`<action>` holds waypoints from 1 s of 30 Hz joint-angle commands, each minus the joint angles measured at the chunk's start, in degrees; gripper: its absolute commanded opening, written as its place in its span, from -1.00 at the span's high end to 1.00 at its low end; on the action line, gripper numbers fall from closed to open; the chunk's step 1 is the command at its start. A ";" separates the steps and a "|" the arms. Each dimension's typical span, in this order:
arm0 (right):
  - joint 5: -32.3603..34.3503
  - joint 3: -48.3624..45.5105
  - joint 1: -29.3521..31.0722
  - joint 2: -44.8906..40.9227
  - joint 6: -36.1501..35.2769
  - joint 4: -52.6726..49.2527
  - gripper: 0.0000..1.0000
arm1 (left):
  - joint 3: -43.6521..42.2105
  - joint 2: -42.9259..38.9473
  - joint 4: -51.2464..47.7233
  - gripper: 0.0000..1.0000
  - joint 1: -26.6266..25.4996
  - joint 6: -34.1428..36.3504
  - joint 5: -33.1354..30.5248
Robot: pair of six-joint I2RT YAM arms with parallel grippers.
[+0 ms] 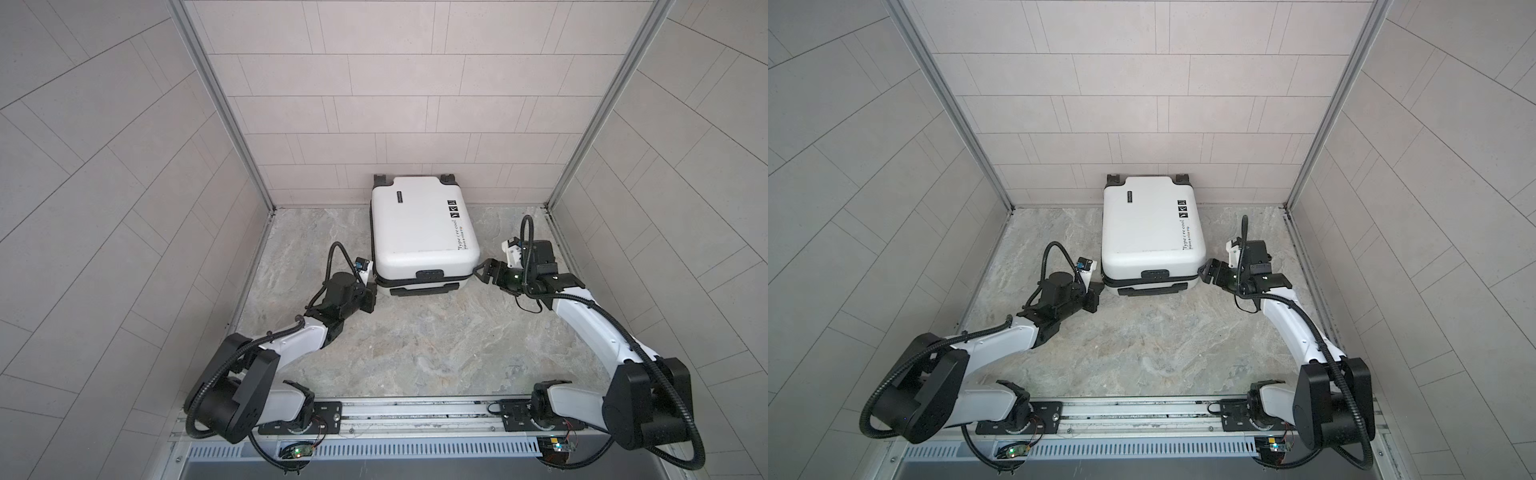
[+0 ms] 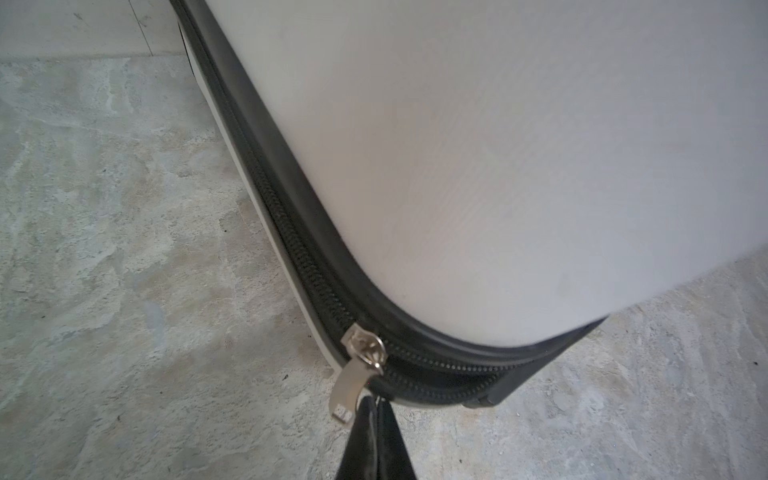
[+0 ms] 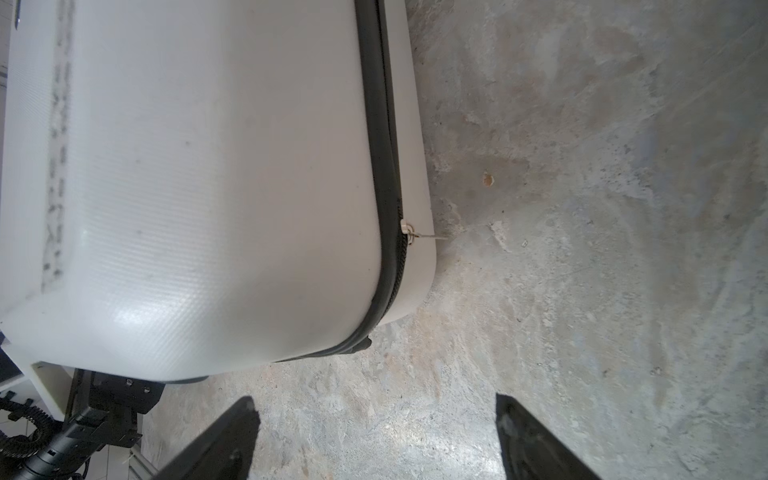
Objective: Pack the luggage
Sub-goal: 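Pinch the silver zipper pull with the left gripper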
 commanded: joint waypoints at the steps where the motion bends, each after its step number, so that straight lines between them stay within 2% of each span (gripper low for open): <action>1: -0.68 1.36 0.23 0.40 -0.05 0.49 -0.82 | -0.09 -1.57 0.70 1.00 -0.32 -1.63 1.78; 6: -0.68 1.28 0.22 -0.16 -0.05 0.40 -0.82 | -1.72 -2.04 0.92 1.00 -0.32 -2.55 -1.36; 7: -0.59 1.21 0.22 -0.21 -0.06 0.28 -0.82 | -2.10 -1.91 1.48 0.92 -0.33 -2.60 -2.33; 9: -0.37 1.27 0.22 -0.30 -0.34 0.06 -0.82 | -2.77 -1.68 2.95 0.56 -0.38 -2.84 -3.75; 17: -0.40 1.53 0.03 0.14 -1.23 -0.56 -0.83 | -2.64 -0.77 4.96 0.08 -0.29 0.29 -4.69; 22: -0.57 1.69 -0.04 0.32 -1.42 -0.53 -0.83 | 0.25 2.45 3.46 0.07 -0.28 3.12 -2.91; 30: -0.52 1.81 -0.35 -0.21 -1.89 -1.35 -0.83 | 1.82 3.41 3.30 0.28 -0.32 4.11 -8.29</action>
